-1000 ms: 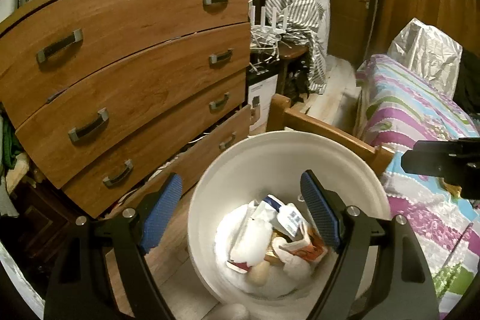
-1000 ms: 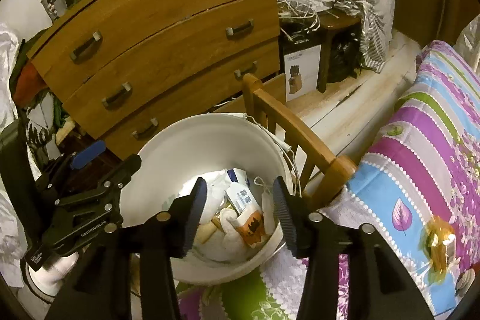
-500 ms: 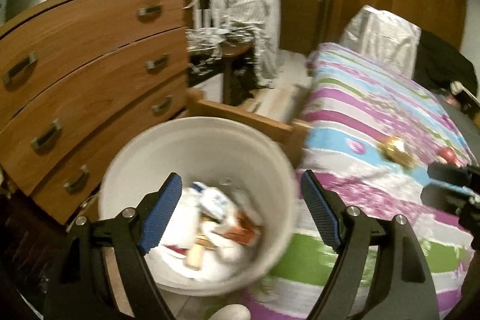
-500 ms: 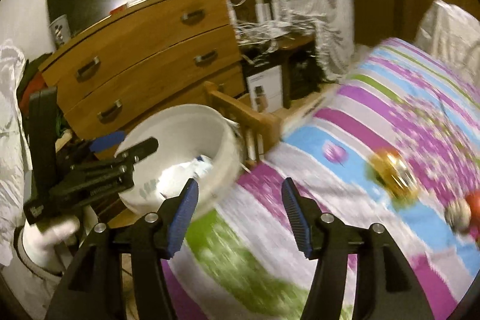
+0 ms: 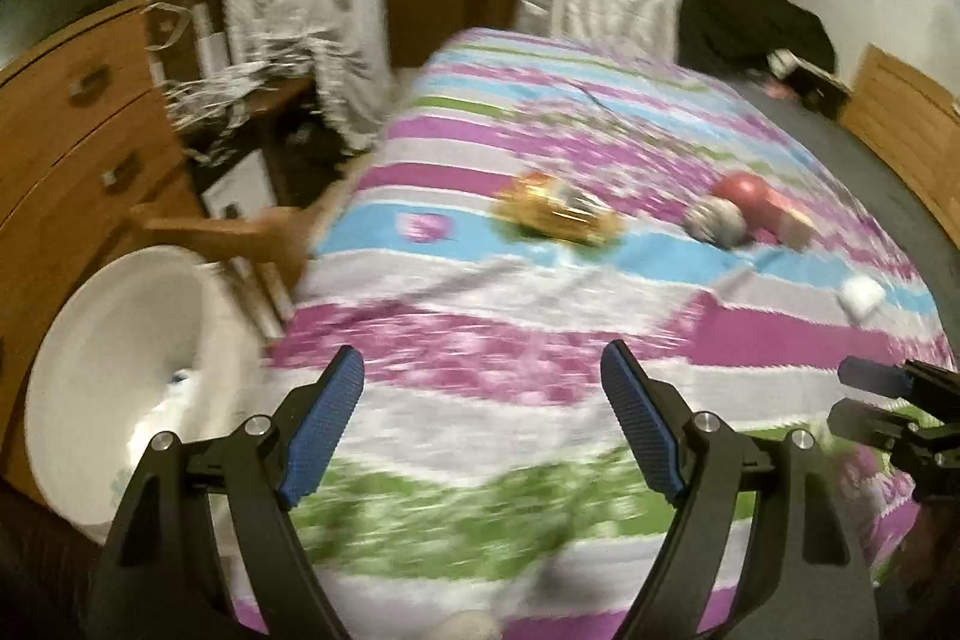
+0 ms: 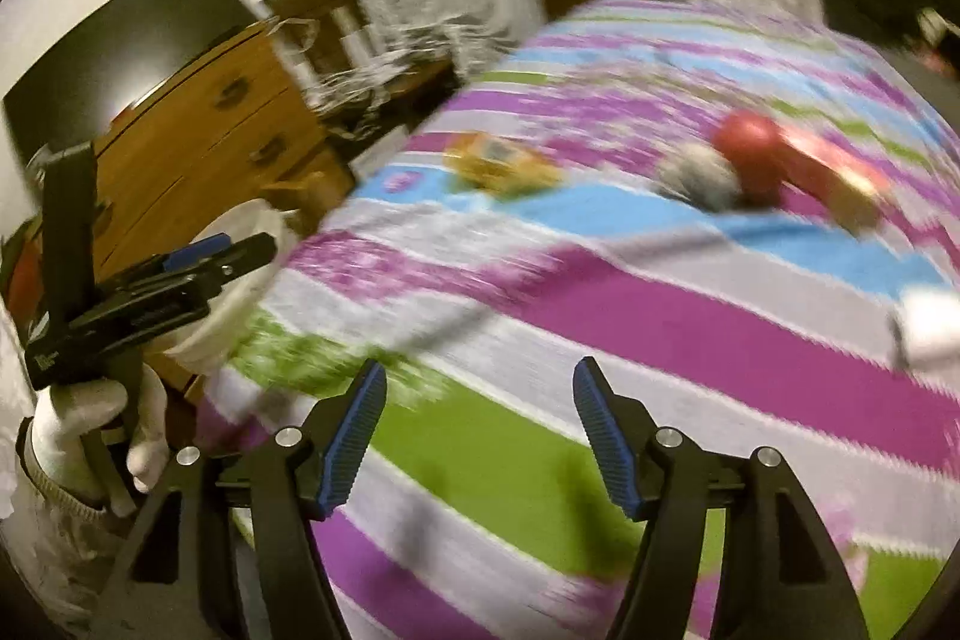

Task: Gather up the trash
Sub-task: 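Move both tools back over the remaining items on the bed, then grasp the beige knit sock with the left tool while the right tool grasps the cream sponge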

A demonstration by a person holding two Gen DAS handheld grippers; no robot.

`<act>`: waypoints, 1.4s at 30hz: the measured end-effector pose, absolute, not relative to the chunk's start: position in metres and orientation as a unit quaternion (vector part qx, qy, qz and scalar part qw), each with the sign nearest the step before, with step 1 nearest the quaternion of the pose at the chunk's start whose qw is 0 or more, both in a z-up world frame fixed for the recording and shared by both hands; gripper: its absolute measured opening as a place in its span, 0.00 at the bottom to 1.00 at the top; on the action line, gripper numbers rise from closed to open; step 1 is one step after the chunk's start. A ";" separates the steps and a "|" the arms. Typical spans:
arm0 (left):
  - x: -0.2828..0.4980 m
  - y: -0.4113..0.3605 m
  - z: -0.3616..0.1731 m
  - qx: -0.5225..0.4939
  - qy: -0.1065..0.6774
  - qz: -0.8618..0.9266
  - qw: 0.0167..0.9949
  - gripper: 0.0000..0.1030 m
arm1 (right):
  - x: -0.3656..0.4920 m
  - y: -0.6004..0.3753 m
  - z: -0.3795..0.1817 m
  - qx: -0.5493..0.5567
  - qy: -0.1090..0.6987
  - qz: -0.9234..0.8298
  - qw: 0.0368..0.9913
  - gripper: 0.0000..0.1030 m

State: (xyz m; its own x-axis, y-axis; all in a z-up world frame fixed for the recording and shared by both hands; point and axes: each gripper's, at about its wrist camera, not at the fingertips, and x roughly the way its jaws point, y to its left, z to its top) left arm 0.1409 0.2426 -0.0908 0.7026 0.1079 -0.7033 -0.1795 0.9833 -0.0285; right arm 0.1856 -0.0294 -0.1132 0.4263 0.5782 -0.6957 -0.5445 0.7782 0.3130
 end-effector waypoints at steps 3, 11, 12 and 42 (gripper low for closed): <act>0.163 0.214 -0.099 -0.035 0.394 0.040 0.918 0.76 | 0.192 -0.077 -0.124 0.043 0.421 0.305 0.853 0.68; 0.242 0.142 -0.124 -0.014 0.427 -0.048 0.903 0.76 | 0.213 -0.173 -0.144 0.080 0.419 0.247 0.870 0.70; 0.251 0.136 -0.126 -0.014 0.429 -0.053 0.902 0.76 | 0.216 -0.182 -0.146 0.083 0.417 0.243 0.872 0.70; 0.387 0.082 -0.171 -0.010 0.443 -0.088 0.892 0.49 | 0.337 -0.206 -0.136 0.037 0.375 0.251 0.892 0.75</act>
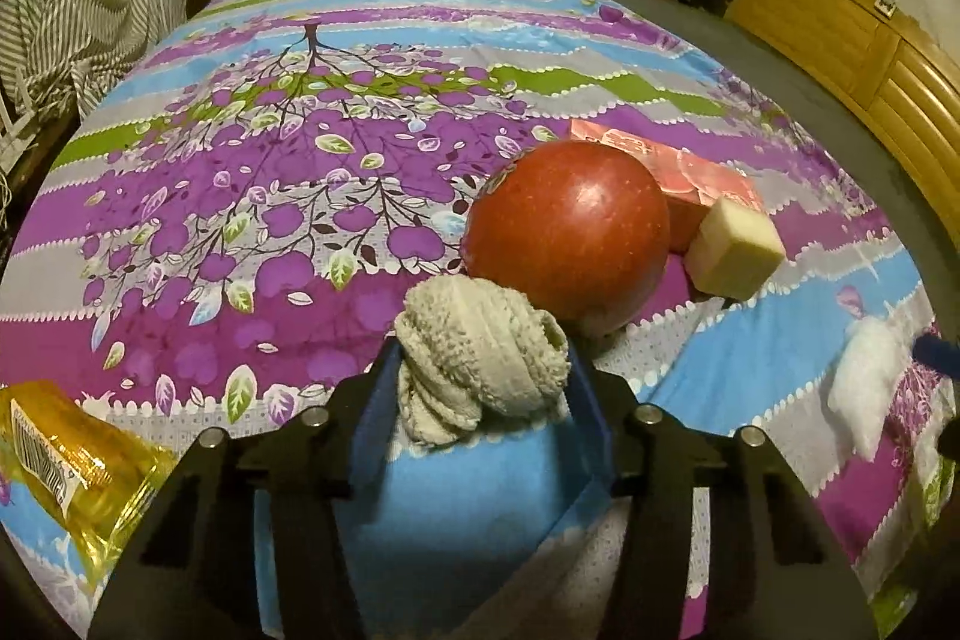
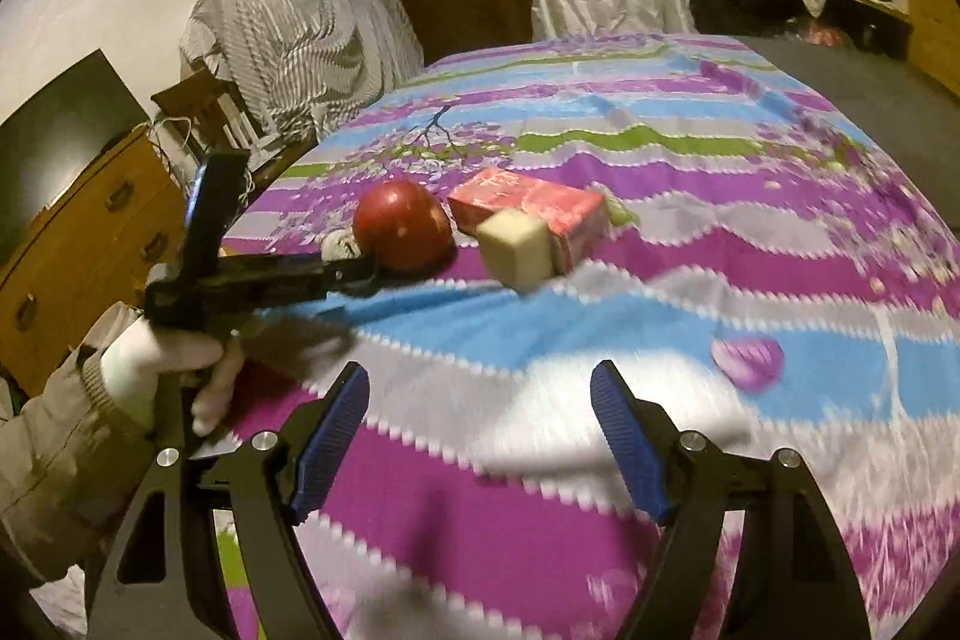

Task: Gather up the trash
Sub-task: 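Grasp the beige knit sock with the left tool while the right tool grasps the cream sponge, then lift the sock and sponge and carry both to the white bucket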

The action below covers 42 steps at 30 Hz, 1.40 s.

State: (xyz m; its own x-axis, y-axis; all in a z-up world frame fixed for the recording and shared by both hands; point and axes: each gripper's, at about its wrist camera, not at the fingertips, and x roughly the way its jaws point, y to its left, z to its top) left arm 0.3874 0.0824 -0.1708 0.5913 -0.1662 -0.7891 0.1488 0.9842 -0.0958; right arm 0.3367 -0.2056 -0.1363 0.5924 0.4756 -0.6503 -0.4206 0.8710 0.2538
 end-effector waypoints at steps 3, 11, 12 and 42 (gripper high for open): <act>0.385 0.083 -0.170 -0.011 0.443 -0.089 0.892 0.46 | 0.361 -0.187 -0.136 0.001 0.379 0.263 0.887 0.75; 0.378 0.088 -0.172 -0.032 0.443 -0.093 0.891 0.46 | 0.431 -0.145 -0.137 -0.117 0.374 0.239 0.888 0.72; 0.379 0.088 -0.172 -0.032 0.443 -0.092 0.891 0.46 | 0.434 -0.141 -0.138 -0.125 0.375 0.238 0.887 0.71; 0.250 0.066 -0.075 -0.026 0.323 -0.070 0.944 0.43 | 0.266 -0.190 -0.064 -0.037 0.237 0.147 0.960 0.21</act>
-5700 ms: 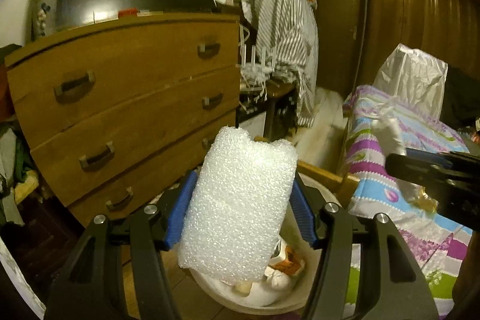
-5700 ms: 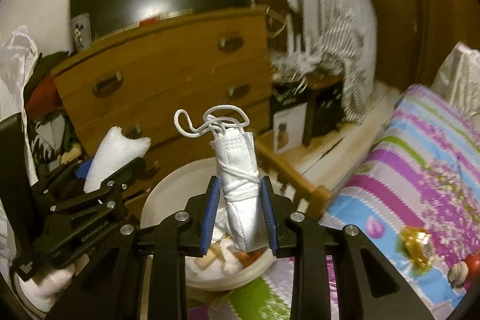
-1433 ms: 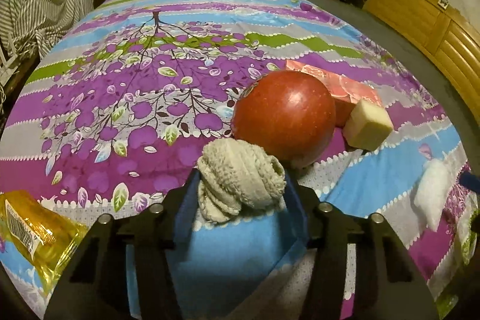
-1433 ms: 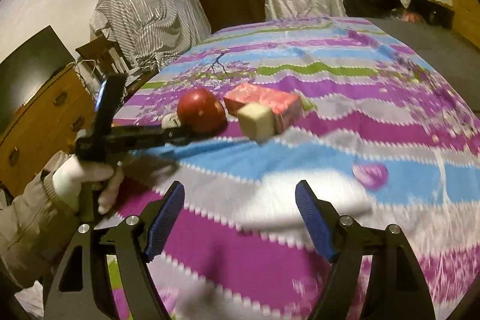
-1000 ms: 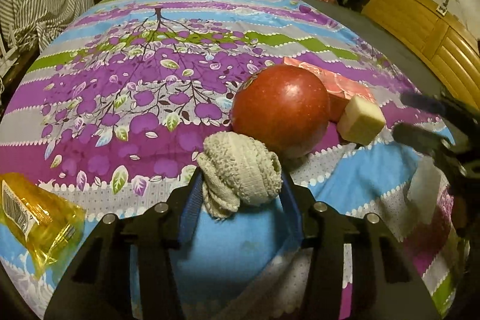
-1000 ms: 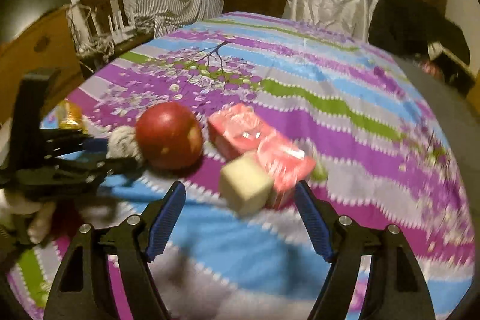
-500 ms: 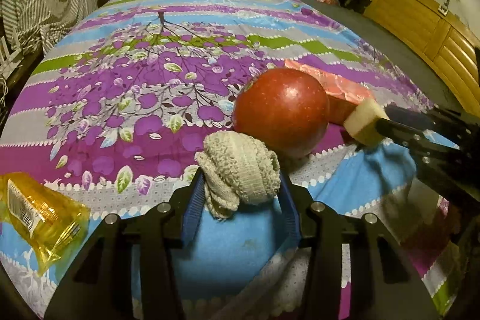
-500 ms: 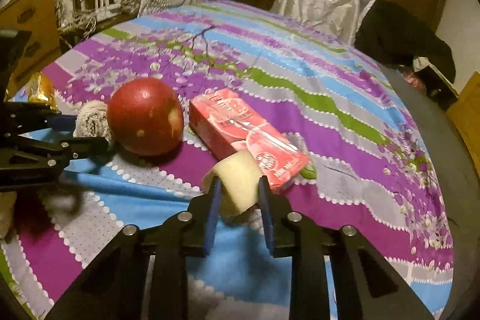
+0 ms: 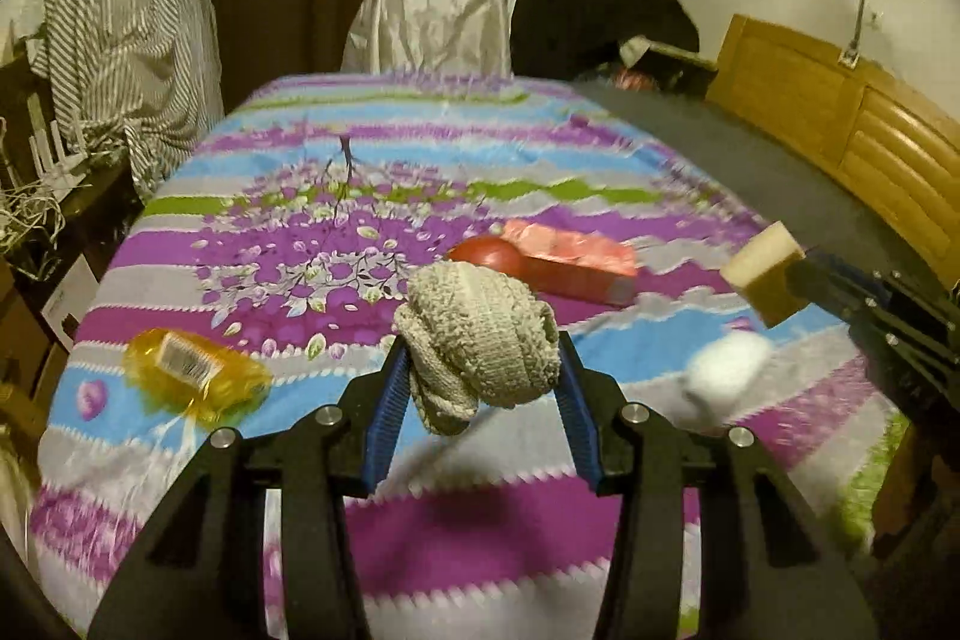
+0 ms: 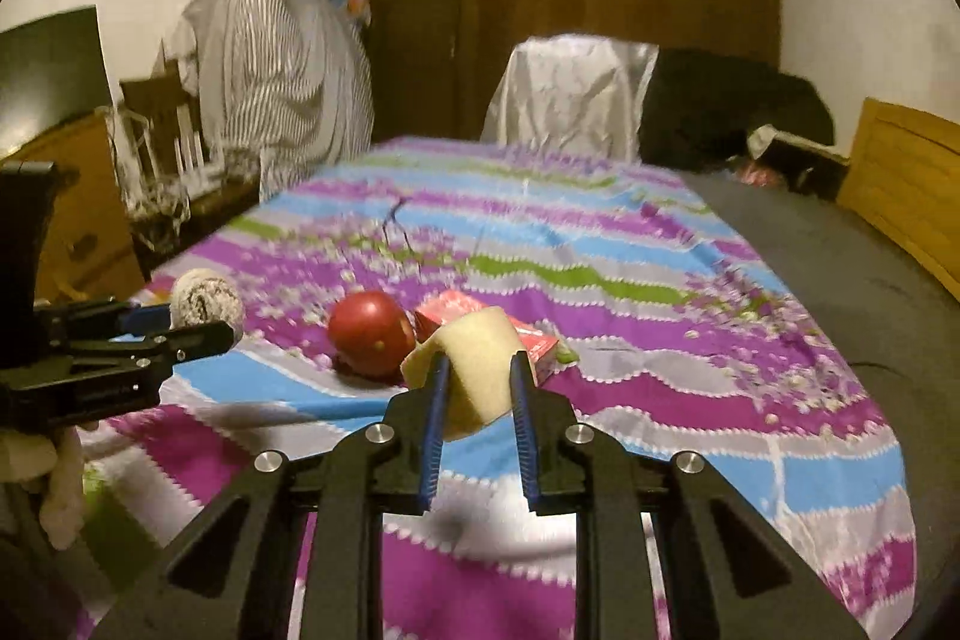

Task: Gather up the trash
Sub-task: 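Lift the sock and sponge and carry both to the white bucket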

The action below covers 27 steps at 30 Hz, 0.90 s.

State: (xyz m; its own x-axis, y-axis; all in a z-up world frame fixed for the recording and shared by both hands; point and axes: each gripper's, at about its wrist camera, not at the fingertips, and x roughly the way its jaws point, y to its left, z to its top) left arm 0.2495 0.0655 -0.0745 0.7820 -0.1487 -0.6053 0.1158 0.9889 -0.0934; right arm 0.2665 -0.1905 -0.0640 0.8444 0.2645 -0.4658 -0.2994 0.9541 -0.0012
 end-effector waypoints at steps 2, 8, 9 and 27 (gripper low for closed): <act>0.231 0.062 -0.068 -0.029 0.312 -0.068 0.947 0.43 | 0.241 -0.193 -0.057 -0.034 0.226 0.140 0.964 0.21; 0.172 0.047 -0.050 -0.032 0.272 -0.055 0.960 0.43 | 0.170 -0.205 -0.046 -0.012 0.207 0.113 0.972 0.21; 0.165 0.044 -0.048 -0.031 0.265 -0.053 0.962 0.43 | 0.159 -0.208 -0.045 -0.005 0.204 0.110 0.973 0.21; 0.106 0.015 -0.026 -0.007 0.188 -0.039 0.981 0.43 | 0.082 -0.207 -0.026 -0.002 0.139 0.092 0.986 0.21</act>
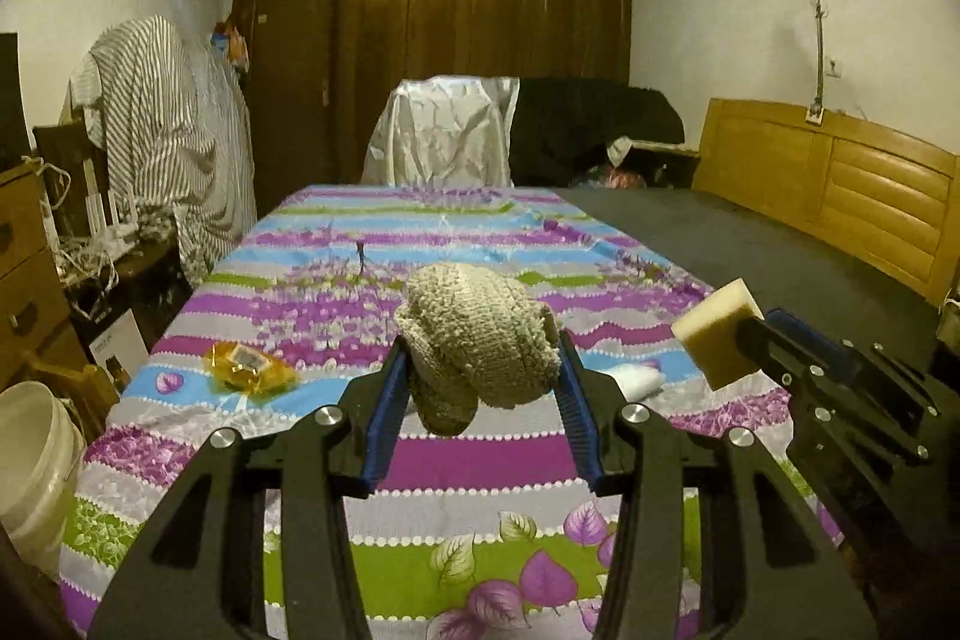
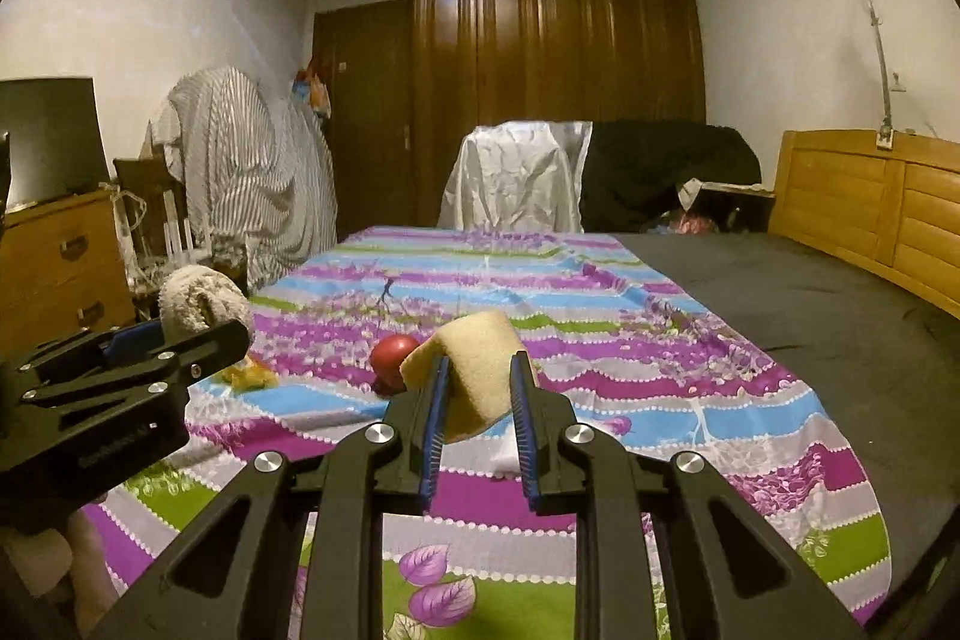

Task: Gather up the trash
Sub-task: 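Lift the sock and sponge and carry both to the white bucket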

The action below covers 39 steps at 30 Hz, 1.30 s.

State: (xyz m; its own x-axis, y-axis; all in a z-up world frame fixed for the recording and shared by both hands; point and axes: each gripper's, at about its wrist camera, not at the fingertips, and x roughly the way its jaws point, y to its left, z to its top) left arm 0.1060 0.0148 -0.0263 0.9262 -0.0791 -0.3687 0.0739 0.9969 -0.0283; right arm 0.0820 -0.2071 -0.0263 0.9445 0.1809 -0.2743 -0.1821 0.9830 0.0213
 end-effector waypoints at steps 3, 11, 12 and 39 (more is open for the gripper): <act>0.101 0.013 -0.026 -0.002 0.171 -0.041 0.984 0.43 | 0.075 -0.210 -0.025 0.003 0.123 0.091 0.988 0.21; 0.100 0.013 -0.028 -0.002 0.158 -0.043 0.986 0.44 | 0.069 -0.207 -0.026 0.006 0.116 0.092 0.989 0.21; 0.099 0.014 -0.028 -0.002 0.158 -0.043 0.986 0.44 | 0.071 -0.209 -0.026 0.006 0.116 0.093 0.989 0.21; 0.072 0.150 -0.007 -0.047 0.157 0.092 0.982 0.44 | 0.106 -0.063 0.016 -0.030 0.122 0.245 0.961 0.21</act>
State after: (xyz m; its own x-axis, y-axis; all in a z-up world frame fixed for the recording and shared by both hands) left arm 0.0721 0.1495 -0.0070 0.9335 0.1658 -0.3179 -0.1957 0.9786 -0.0642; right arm 0.1058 -0.0627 0.0157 0.8500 0.4642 -0.2490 -0.4790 0.8778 0.0013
